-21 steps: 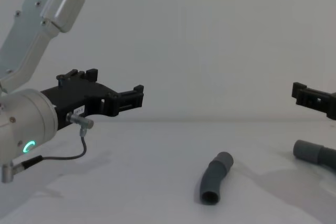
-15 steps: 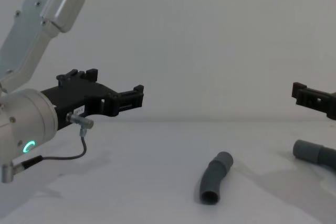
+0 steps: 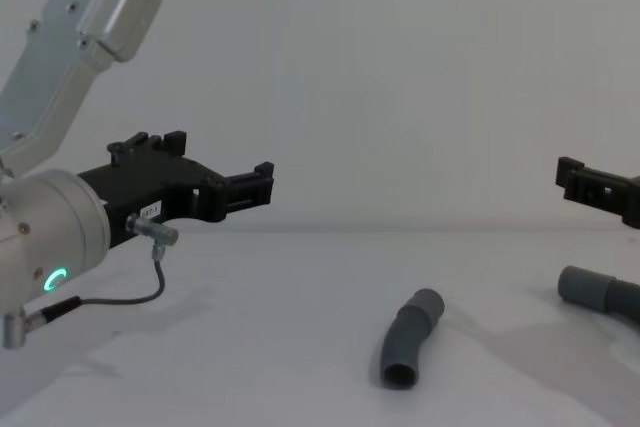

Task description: Use both hands to pick up one end of the pipe from the table, align the ends, and insert them.

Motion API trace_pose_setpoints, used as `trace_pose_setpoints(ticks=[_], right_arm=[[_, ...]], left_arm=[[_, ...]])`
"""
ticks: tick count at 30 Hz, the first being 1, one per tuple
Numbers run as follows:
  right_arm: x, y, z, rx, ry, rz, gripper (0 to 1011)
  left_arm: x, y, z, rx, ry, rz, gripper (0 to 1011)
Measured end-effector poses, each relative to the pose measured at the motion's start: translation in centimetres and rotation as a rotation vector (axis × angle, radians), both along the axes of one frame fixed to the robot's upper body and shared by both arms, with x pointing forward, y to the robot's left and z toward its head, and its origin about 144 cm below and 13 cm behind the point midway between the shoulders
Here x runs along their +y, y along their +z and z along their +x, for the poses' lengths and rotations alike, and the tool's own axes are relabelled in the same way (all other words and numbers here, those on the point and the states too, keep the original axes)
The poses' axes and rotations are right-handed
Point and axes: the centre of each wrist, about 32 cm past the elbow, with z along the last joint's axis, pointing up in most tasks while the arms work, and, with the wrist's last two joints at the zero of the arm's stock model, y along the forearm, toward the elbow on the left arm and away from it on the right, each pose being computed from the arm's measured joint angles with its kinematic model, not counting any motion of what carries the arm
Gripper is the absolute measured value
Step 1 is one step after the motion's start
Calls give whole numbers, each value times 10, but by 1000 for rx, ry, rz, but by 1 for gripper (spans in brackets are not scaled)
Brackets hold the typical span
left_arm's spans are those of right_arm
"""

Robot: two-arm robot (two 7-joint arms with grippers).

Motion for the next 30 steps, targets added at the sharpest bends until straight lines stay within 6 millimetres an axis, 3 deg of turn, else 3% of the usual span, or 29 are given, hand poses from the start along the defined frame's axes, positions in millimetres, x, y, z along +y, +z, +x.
trace_pose_setpoints(ticks=[30], right_arm=[[0,0,0,0,0,0,1004]], left_arm=[[0,0,0,0,0,0,1001]])
